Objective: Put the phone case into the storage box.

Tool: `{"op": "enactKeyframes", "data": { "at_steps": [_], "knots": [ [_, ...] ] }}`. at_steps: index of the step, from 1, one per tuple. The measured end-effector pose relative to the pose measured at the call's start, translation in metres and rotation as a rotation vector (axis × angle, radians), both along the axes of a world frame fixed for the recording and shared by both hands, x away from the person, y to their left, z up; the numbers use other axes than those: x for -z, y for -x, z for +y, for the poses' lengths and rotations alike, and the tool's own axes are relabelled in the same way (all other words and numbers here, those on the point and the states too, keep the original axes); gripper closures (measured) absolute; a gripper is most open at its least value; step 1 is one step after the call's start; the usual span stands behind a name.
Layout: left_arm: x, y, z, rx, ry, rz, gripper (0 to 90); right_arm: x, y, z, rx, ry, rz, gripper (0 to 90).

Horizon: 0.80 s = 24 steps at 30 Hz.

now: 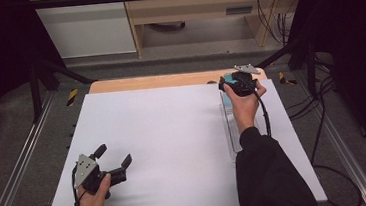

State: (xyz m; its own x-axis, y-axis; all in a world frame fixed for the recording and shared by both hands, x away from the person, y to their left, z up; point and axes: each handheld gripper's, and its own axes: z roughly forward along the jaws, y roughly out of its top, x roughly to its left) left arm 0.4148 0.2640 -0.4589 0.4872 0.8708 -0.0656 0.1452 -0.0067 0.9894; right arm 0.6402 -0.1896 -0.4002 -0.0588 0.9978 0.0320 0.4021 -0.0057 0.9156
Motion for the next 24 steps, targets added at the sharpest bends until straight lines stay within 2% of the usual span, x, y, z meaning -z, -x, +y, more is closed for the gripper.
{"op": "enactKeyframes", "data": {
  "at_steps": [24],
  "knots": [
    [0.0,0.0,0.0,0.0,-0.003,0.004,1.2,0.012,-0.006,0.0,0.023,0.013,0.004,17.4]
  ]
}}
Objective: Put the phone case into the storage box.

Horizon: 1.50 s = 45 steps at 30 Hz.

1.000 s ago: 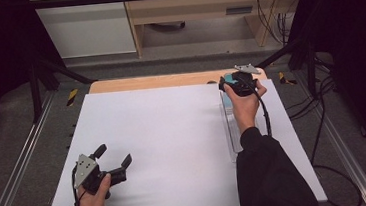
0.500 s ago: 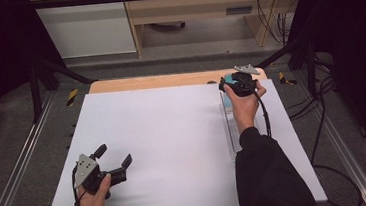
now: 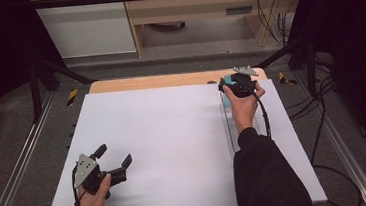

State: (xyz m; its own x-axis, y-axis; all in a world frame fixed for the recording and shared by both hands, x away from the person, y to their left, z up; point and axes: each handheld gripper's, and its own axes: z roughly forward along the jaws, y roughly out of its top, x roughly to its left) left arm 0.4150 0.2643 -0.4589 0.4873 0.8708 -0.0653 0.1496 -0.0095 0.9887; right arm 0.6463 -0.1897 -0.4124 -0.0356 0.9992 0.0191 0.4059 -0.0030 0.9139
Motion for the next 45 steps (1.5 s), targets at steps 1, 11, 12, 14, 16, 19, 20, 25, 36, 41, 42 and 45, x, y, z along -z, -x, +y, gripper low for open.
{"op": "enactKeyframes", "data": {
  "at_steps": [1,11,12,14,16,19,20,25,36,41,42,45],
  "knots": [
    [0.0,0.0,0.0,0.0,0.001,0.0,1.3,0.0005,-0.0002,-0.0002,0.002,-0.001,-0.001,17.3],
    [0.0,-0.0001,0.0004,-0.002,0.0,-0.001,1.4,0.0051,-0.0024,0.0002,0.012,-0.009,-0.001,17.3],
    [0.0,-0.0001,0.0004,-0.001,0.0,-0.001,1.4,0.0054,-0.0027,0.0007,0.011,-0.01,-0.001,17.3],
    [-0.0002,0.0001,0.0002,0.002,-0.001,-0.003,1.4,0.0057,-0.0031,0.0017,0.013,-0.005,-0.002,17.3],
    [-0.0001,0.0002,-0.0001,0.001,0.001,-0.002,1.4,0.0062,-0.0035,0.0021,0.011,-0.008,-0.002,17.2],
    [-0.0001,0.0001,-0.0002,0.002,0.0,-0.002,1.4,0.0066,-0.0037,0.0025,0.013,-0.007,-0.002,17.2],
    [-0.0001,0.0001,-0.0002,0.002,0.0,-0.002,1.4,0.0066,-0.0038,0.0026,0.012,-0.006,-0.002,17.2],
    [-0.0001,0.0001,-0.0005,0.003,-0.002,-0.001,1.4,0.0066,-0.0041,0.0021,0.017,-0.007,-0.002,17.1],
    [-0.0002,0.0003,-0.0012,0.006,-0.003,-0.002,1.5,0.007,-0.0053,0.0026,0.016,0.001,-0.002,17.1],
    [-0.0002,0.0002,-0.0007,0.005,-0.002,-0.001,1.5,0.0076,-0.0059,0.0032,0.014,0.005,-0.003,17.0],
    [-0.0002,0.0002,-0.0007,0.005,-0.002,-0.001,1.5,0.0075,-0.0059,0.0032,0.015,0.005,-0.003,17.0],
    [-0.0002,0.0002,-0.0009,0.006,-0.002,-0.001,1.5,0.0074,-0.0062,0.0025,0.016,-0.001,-0.004,17.0]
  ]
}}
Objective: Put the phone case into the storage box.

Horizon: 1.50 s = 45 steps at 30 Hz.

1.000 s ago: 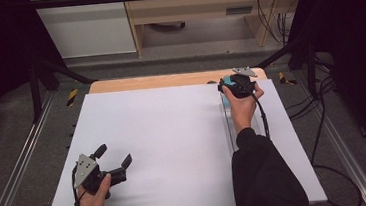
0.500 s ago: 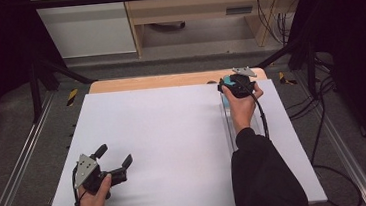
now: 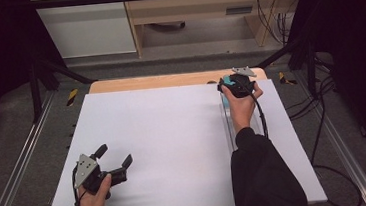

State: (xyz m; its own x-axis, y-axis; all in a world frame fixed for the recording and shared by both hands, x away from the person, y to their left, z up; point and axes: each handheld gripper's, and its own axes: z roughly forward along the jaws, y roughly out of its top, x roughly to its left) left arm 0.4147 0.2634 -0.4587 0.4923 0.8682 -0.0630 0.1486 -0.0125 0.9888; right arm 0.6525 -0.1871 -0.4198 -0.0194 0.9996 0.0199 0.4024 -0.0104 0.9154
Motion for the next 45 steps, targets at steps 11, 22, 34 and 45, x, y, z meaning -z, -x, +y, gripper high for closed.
{"op": "enactKeyframes", "data": {
  "at_steps": [11,22,34,45],
  "knots": [
    [0.0,0.0,0.0,0.001,0.0,0.001,1.5,0.001,-0.001,-0.001,-0.008,-0.003,0.001,16.7],
    [0.0,0.0,-0.001,0.002,-0.001,0.001,1.5,0.001,-0.002,0.001,-0.019,-0.008,0.004,13.4],
    [0.0,0.0,-0.001,0.003,-0.001,0.002,1.6,-0.002,-0.001,-0.002,-0.02,-0.01,-0.007,11.4],
    [0.0,0.0,-0.001,0.003,-0.002,0.002,1.6,-0.011,0.005,-0.002,-0.036,-0.002,-0.031,10.7]
  ]
}}
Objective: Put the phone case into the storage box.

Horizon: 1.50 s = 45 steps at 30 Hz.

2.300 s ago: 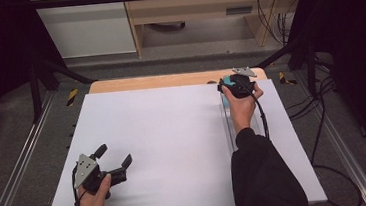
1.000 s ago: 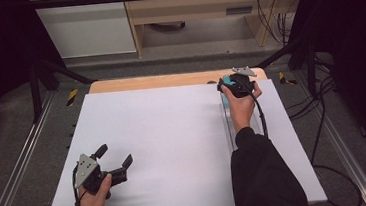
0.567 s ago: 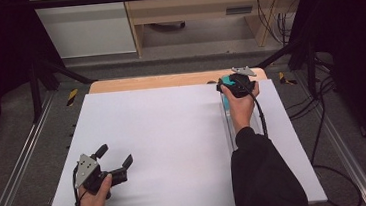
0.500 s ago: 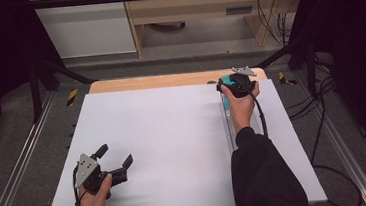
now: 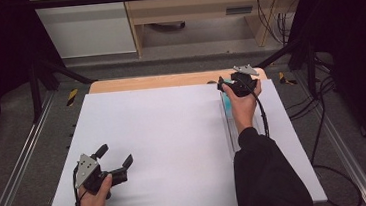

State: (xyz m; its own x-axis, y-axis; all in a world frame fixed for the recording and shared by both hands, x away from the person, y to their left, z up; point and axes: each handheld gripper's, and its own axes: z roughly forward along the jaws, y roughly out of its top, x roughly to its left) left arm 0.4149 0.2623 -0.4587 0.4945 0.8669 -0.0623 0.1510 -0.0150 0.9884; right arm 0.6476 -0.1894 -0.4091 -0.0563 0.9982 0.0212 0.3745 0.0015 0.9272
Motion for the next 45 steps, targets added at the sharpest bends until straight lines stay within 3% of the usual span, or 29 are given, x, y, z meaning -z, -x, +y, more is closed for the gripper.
{"op": "enactKeyframes", "data": {
  "at_steps": [19,29,45],
  "knots": [
    [0.0,0.0,-0.001,0.007,0.0,0.0,1.6,-0.012,0.009,-0.004,-0.019,0.001,0.003,7.2],
    [0.0,0.0,0.0,-0.001,-0.002,-0.001,1.6,-0.015,0.014,0.002,-0.046,-0.031,0.049,5.0],
    [0.0,0.0,0.0,0.0,-0.003,0.0,0.8,-0.021,0.022,0.001,-0.06,-0.036,0.104,5.4]
  ]
}}
